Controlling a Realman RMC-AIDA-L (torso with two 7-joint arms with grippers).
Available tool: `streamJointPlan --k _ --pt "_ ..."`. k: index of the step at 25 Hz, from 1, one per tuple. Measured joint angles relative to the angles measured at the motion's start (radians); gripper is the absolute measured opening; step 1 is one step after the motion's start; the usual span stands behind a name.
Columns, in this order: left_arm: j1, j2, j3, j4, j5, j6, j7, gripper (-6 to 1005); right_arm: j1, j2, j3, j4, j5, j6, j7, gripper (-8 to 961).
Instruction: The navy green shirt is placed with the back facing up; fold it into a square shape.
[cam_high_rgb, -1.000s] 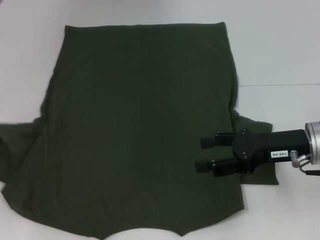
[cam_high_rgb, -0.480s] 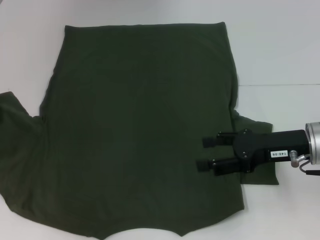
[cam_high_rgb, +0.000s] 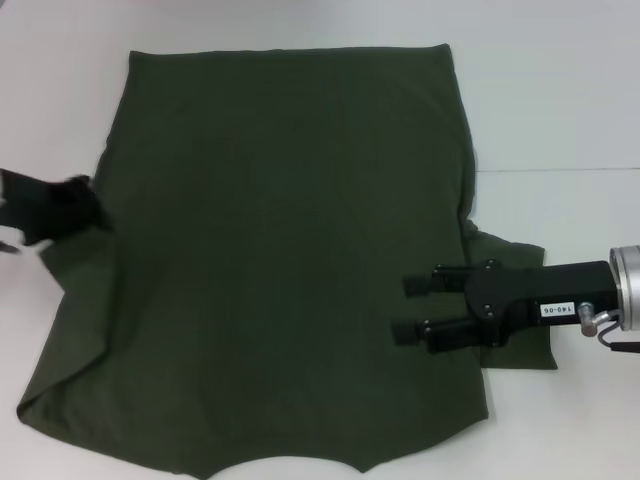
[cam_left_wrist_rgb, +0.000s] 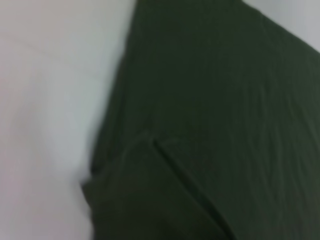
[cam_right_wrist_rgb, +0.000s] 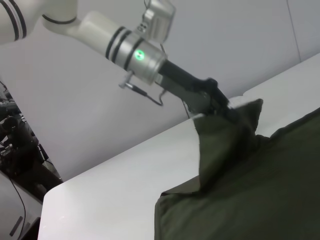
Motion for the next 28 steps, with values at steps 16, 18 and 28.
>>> streamJointPlan --k 16,18,28 --pt "0.074 -0.101 -0.020 -0.141 -0.564 -0.150 0.335 485 -0.008 0.000 0.023 -0.004 0.008 0.025 0.023 914" --pt "0.125 -0.123 -0.020 -0.145 -0.757 -0.070 0.622 569 0.000 0.000 0.058 -0.006 0.009 0.044 0.074 914" --pt "0.252 -0.160 -0.012 -0.136 -0.923 0.252 1.285 796 0.036 -0.067 0.095 -0.009 0.006 0.105 0.457 914"
